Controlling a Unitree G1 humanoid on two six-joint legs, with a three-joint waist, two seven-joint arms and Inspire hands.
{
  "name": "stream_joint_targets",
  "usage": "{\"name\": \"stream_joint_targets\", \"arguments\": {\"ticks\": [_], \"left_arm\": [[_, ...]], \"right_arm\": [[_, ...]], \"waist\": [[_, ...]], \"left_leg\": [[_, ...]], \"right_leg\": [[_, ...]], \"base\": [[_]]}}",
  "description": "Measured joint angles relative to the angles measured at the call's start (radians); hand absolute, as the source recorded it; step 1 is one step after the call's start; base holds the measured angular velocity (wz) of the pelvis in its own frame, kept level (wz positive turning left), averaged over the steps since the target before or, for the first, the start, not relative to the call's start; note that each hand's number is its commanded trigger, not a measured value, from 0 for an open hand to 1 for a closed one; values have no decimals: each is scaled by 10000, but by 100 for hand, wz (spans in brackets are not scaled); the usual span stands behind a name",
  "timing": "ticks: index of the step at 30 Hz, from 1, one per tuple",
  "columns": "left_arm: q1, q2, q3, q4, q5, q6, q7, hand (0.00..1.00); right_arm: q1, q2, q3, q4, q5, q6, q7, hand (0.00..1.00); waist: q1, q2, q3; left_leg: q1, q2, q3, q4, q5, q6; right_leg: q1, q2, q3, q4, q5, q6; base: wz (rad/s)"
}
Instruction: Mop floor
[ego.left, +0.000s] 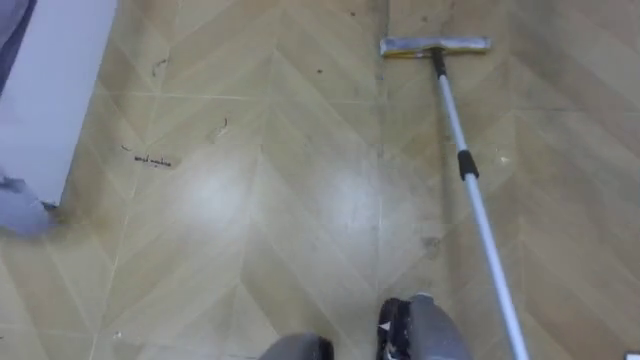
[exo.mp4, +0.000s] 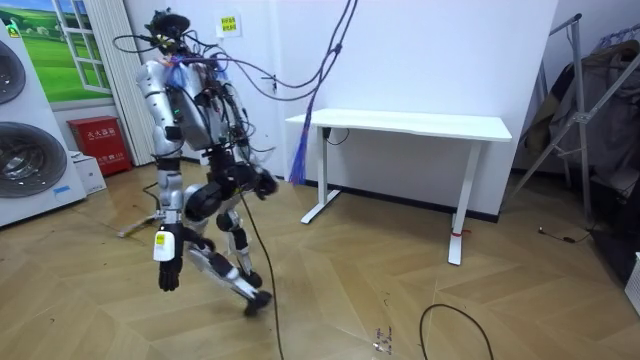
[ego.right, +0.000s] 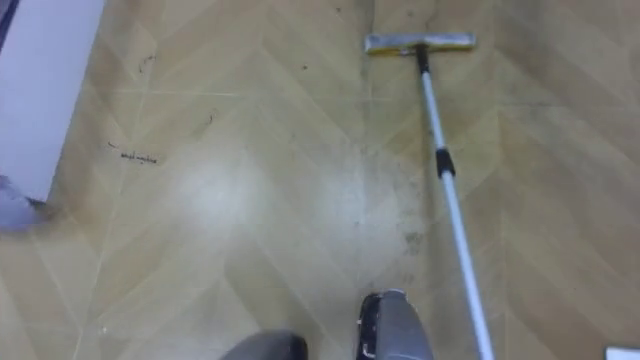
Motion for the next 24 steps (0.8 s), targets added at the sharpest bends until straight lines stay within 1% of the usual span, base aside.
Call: {"name": "stream_joint_targets", "arguments": {"ticks": [1, 2, 3, 4, 5, 6, 7, 8, 9, 10, 11, 12, 13, 14, 15, 16, 17, 18, 19, 20, 21, 22, 23, 24], "left_arm": [[13, 65, 9, -196, 13, -1, 30, 0], [29, 123, 33, -516, 30, -8, 77, 0], [102, 127, -44, -599, 23, -15, 54, 0], [121, 122, -97, -631, 24, -12, 16, 0], [166, 126, -92, -674, 55, -10, -126, 0], [191, 142, -29, -643, 210, -72, -273, 0], [214, 191, -29, -580, 282, -115, -387, 0], [104, 221, 55, -412, 425, -148, -599, 0], [18, 247, 68, -326, 638, -161, -676, 0], [17, 251, 68, -326, 750, -194, -686, 0], [12, 204, 76, -365, 837, -208, -721, 0], [4, 121, 272, -302, 822, -226, -741, 0], [-19, 71, 384, -254, 817, -279, -730, 0], [-106, 41, 447, -172, 821, -413, -659, 0], [-144, 38, 445, -112, 819, -493, -595, 0], [-152, 29, 454, -107, 821, -507, -582, 0], [-146, 15, 445, -85, 815, -512, -545, 0], [-138, 9, 441, -22, 817, -495, -532, 0], [-130, -11, 441, -9, 817, -469, -526, 0], [-89, -67, 442, -9, 818, -422, -520, 0], [-49, -131, 445, -6, 818, -371, -513, 0], [-49, -146, 446, -8, 819, -336, -504, 0], [-34, -199, 439, 1, 818, -244, -437, 0], [-18, -213, 436, -2, 719, -161, -403, 0]], "right_arm": [[-324, -120, 71, -53, 67, -144, -27, 100], [-870, -209, 135, -357, 139, -474, -62, 100], [-1331, -220, 157, -516, 239, -836, -52, 100], [-1431, -231, 151, -608, 389, -959, -13, 100], [-1418, -238, 58, -729, 661, -1079, 73, 100], [-1263, -235, -12, -723, 1025, -1019, 164, 100], [-1037, -208, -22, -724, 1230, -1050, 209, 100], [-365, -240, -89, -709, 1581, -1054, 323, 100], [375, -254, -119, -560, 1832, -1053, 405, 100], [698, -251, -104, -422, 1855, -1054, 440, 100], [1266, -299, -60, -16, 1838, -1060, 472, 100], [1904, -342, 8, 284, 1699, -1087, 455, 100], [2232, -345, 18, 369, 1570, -1083, 392, 100], [2858, -277, 95, 390, 1515, -1082, 199, 100], [3281, -177, 117, 375, 1511, -1083, 84, 100], [3473, -106, 108, 354, 1511, -1078, 57, 100], [3860, 89, 104, 284, 1424, -1037, -19, 100], [4188, 340, 86, 173, 1380, -984, -95, 100], [4256, 449, 67, 102, 1332, -881, -102, 100], [4293, 640, 52, 78, 1240, -689, -84, 100], [4266, 796, 52, 59, 1112, -575, -69, 100], [4217, 880, 30, 52, 954, -508, -59, 100], [4099, 964, -82, 41, 748, -333, -38, 100], [3791, 938, -199, 73, 568, -122, -48, 100]], "waist": [[109, -145, 85], [410, -247, 137], [526, -397, 164], [536, -417, 154], [575, -422, 141], [538, -381, 124], [465, -428, 85], [191, -417, 0], [179, -430, -52], [189, -418, -92], [195, -248, -191], [180, -2, -330], [164, 168, -365], [127, 447, -390], [5, 771, -393], [-58, 881, -394], [-214, 957, -392], [-328, 887, -341], [-377, 868, -321], [-462, 875, -315], [-612, 854, -301], [-647, 823, -282], [-675, 806, -282], [-658, 780, -275]], "left_leg": [[-447, 192, 20, 159, -71, 86], [-1159, 564, -76, -137, -317, 163], [-1500, 709, -181, -1262, -604, 185], [-1506, 721, -254, -2143, -743, 182], [-1299, 708, -431, -4305, -772, 114], [-1036, 714, -611, -6124, -444, 164], [-934, 662, -551, -6284, -323, 306], [-520, 421, -228, -6234, -638, 890], [-20, 242, 177, -6156, -989, 1298], [236, 190, 402, -6148, -1166, 1414], [754, 83, 673, -6154, -1546, 1602], [1203, -60, 716, -6220, -1818, 1727], [1420, -92, 667, -6242, -1932, 1750], [1758, -201, 373, -6342, -2076, 1727], [2084, -245, 36, -6609, -2241, 1638], [2227, -296, -90, -6752, -2242, 1633], [2570, -408, -263, -7133, -2248, 1617], [2918, -512, -341, -7494, -2257, 1574], [3091, -544, -399, -7629, -2285, 1517], [3369, -561, -539, -7812, -2359, 1399], [3596, -623, -845, -7929, -2491, 1273], [3705, -664, -978, -7941, -2585, 1218], [3796, -668, -1189, -7780, -2827, 1069], [3756, -617, -1266, -7323, -3020, 843]], "right_leg": [[56, 42, 14, 96, -114, 7], [297, 167, 21, 27, -299, 50], [695, 180, 21, -150, -502, 187], [980, 177, 38, -298, -618, 286], [1642, 159, 71, -686, -852, 516], [2383, 94, 68, -1064, -1142, 726], [2680, -47, 100, -1137, -1315, 883], [3240, -235, 352, -1144, -1530, 1140], [3583, -404, 759, -824, -1296, 1417], [3641, -491, 912, -527, -1057, 1481], [3701, -601, 1152, 66, -361, 1547], [3698, -618, 1319, 577, 471, 1548], [3672, -573, 1401, 834, 848, 1519], [3243, -360, 1597, 1538, 1039, 1477], [2550, -73, 1606, 2025, 985, 1446], [2208, 21, 1537, 2033, 951, 1420], [1617, 194, 1483, 1598, 920, 1386], [1249, 278, 1406, 662, 907, 1369], [1109, 332, 1358, 101, 911, 1324], [925, 415, 1184, -1149, 1002, 1152], [945, 445, 967, -2446, 1228, 924], [971, 465, 921, -2923, 1343, 845], [1071, 502, 795, -3061, 1655, 720], [1133, 343, 446, -2799, 1615, 589]], "base": [[-17], [-11], [0], [33], [54], [64], [103], [115], [105], [44], [4], [-8], [-28], [-48], [-52], [-56], [-52], [-56], [-59], [-53], [-45], [-22], [-5], [3]]}}
